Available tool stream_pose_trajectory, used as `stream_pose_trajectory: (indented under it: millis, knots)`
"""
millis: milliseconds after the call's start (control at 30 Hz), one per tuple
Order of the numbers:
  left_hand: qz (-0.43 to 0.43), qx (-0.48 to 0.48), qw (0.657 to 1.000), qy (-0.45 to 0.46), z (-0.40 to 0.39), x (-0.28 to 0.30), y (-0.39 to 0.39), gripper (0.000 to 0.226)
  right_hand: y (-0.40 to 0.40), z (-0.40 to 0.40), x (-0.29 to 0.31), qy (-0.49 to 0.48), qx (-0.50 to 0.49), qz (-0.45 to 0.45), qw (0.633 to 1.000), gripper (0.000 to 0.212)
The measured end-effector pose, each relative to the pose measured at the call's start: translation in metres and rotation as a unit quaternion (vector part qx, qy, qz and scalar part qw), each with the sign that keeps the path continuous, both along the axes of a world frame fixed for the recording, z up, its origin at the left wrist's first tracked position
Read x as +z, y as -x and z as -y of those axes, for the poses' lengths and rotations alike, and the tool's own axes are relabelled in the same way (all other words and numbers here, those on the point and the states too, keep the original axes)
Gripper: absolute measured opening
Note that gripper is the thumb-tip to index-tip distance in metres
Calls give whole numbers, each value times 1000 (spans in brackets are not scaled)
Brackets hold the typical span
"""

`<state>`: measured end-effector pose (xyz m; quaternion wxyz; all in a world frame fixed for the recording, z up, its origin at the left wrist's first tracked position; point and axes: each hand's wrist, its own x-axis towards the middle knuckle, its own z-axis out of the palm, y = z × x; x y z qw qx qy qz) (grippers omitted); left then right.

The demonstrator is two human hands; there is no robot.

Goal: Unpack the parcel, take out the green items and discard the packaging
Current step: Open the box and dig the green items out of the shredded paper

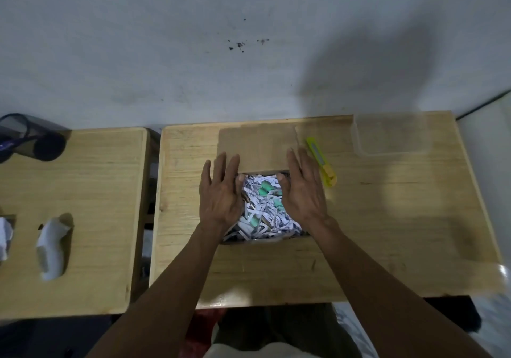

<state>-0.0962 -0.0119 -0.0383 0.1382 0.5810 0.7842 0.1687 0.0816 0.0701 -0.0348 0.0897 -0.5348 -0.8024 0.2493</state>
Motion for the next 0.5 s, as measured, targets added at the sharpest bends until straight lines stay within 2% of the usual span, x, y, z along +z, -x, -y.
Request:
stream_pose_trajectory:
  millis: [133, 200, 300, 433, 500]
  knots:
    - [29, 21, 994, -107, 23, 19, -15, 44, -12, 22, 25, -37, -1, -74, 997, 53]
    - [63, 29, 990, -119, 38, 22, -29, 46, -15, 40, 26, -21, 10, -83, 996, 52]
    - [113, 70, 989, -67, 51, 14, -52, 48, -9, 56, 12, 5, 26, -75, 997, 54]
    - [116, 128, 985, -4, 48, 3, -73, 59, -2, 56, -4, 28, 51, -27, 998, 62]
    - [146, 158, 976, 33, 41, -1, -75, 63, 1, 54, -8, 56, 44, -5, 997, 64]
